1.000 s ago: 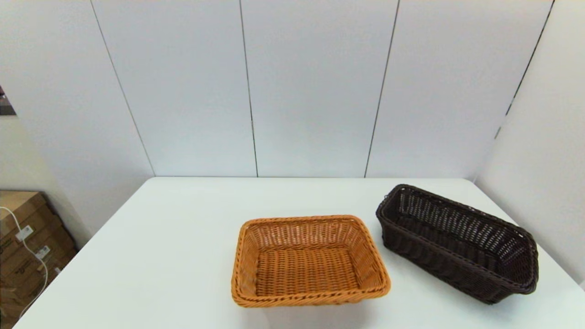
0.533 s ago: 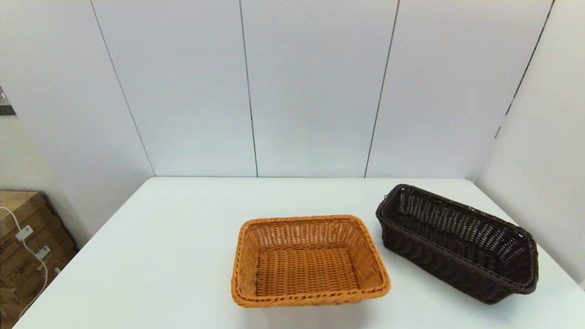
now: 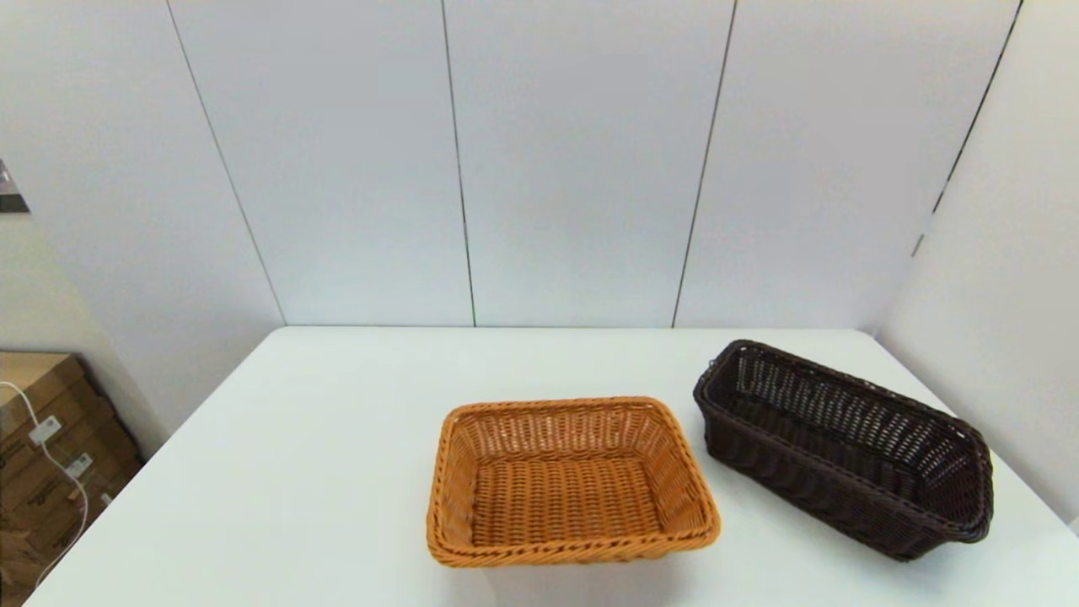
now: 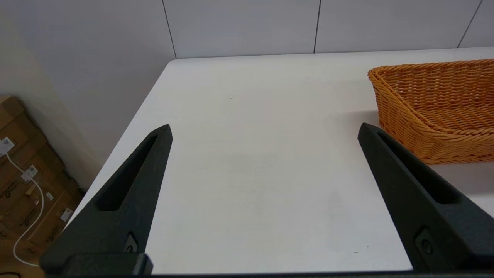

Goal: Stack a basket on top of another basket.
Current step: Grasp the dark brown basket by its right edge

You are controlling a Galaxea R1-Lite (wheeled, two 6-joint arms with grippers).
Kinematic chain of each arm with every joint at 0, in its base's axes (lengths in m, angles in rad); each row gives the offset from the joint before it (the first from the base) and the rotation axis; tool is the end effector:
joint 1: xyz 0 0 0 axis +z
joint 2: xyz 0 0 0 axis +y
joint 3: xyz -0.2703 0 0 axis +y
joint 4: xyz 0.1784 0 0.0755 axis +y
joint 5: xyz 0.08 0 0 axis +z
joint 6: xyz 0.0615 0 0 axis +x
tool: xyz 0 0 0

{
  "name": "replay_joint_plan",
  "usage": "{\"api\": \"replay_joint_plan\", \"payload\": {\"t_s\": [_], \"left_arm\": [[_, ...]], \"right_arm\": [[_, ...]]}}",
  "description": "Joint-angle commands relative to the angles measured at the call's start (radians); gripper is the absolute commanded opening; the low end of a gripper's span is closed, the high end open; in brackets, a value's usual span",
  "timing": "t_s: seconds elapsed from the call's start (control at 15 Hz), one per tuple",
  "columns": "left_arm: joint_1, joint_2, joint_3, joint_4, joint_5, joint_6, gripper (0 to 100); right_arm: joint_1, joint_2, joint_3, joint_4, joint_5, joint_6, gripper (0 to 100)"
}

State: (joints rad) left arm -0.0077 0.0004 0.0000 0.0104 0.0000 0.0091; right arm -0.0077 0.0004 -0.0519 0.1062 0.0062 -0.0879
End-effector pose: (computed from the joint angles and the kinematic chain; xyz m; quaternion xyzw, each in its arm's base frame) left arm 0.0496 -0.0004 0.0740 0.0046 0.0054 -0.0039 1.0000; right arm 0.0453 0.0000 0.0770 -0.0437 0.0274 0.0005 0.9987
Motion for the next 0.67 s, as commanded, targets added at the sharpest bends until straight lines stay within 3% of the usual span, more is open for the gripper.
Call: {"api": "replay_joint_plan", "payload": {"t_s": [0.07,0.27,0.33,0.47,0.67], "left_arm": [[0.000,0.000,0.005,0.000,0.000,0.000,100],[0.000,0.000,0.005,0.000,0.000,0.000,100],[0.000,0.000,0.005,0.000,0.000,0.000,100],[0.000,0.000,0.005,0.000,0.000,0.000,100],[0.000,0.000,0.005,0.000,0.000,0.000,100]], "right_arm": [[-0.002,0.161,-0.275,0.075,0.000,0.000,100],[-0.005,0.386,-0.494,0.099,0.005,0.011,100],[-0.015,0.481,-0.575,0.150,0.000,0.031,100],[-0.025,0.678,-0.773,0.346,0.003,0.086,100],[-0.009,0.949,-0.957,0.563,0.020,0.197,100]]}}
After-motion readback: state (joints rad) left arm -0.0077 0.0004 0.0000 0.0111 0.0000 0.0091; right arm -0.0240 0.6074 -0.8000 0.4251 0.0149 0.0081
